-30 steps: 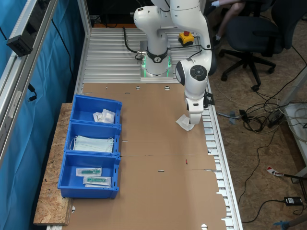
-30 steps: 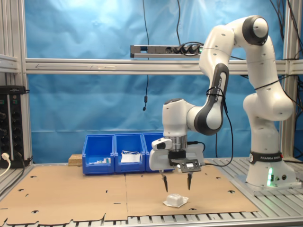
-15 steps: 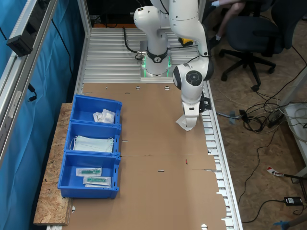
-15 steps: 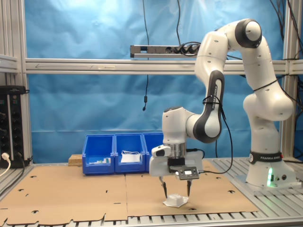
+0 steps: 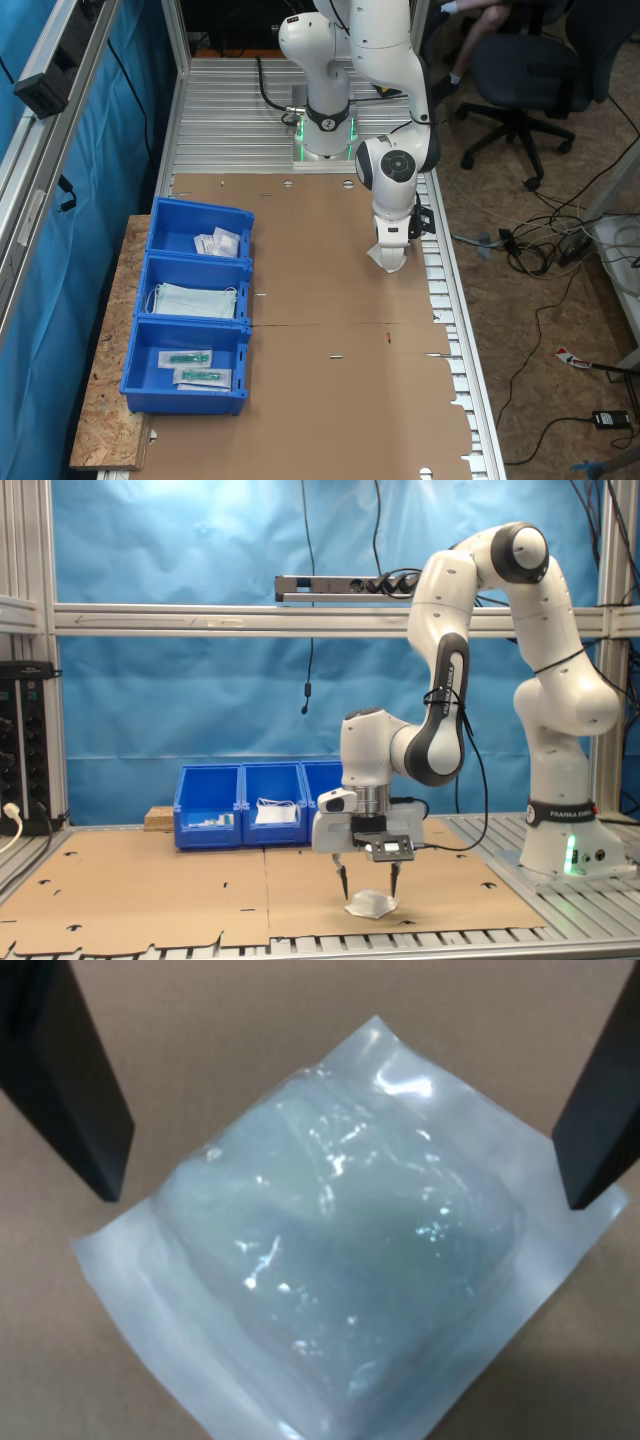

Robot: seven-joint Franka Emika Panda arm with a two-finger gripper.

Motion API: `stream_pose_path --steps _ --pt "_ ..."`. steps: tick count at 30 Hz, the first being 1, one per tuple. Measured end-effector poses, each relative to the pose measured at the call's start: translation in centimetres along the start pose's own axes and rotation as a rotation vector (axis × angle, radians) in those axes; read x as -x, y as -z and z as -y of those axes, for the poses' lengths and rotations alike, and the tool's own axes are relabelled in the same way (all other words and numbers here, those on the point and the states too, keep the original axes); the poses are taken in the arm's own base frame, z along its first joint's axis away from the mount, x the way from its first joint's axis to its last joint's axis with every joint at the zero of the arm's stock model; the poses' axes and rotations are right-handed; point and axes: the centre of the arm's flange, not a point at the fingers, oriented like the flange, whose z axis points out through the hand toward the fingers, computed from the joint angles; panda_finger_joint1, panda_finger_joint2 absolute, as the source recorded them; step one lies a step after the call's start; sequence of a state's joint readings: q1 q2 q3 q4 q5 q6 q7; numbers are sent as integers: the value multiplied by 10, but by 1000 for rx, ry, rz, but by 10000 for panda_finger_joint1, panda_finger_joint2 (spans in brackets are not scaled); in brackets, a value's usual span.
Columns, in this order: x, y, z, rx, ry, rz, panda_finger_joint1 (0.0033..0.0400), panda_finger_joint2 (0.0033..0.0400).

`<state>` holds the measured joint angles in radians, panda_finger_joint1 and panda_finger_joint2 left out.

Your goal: Pick and place sorting task of medical equipment.

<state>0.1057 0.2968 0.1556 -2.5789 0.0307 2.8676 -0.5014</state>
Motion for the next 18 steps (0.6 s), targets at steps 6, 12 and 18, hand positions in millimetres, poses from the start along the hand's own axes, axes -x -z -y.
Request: stream_pose_path --steps 6,12,18 --pt "0 0 -1 3 -1 -4 400 400" --pt "0 -1 0 3 -1 -7 400 400" --pt "-2 -2 2 1 5 -8 400 400"
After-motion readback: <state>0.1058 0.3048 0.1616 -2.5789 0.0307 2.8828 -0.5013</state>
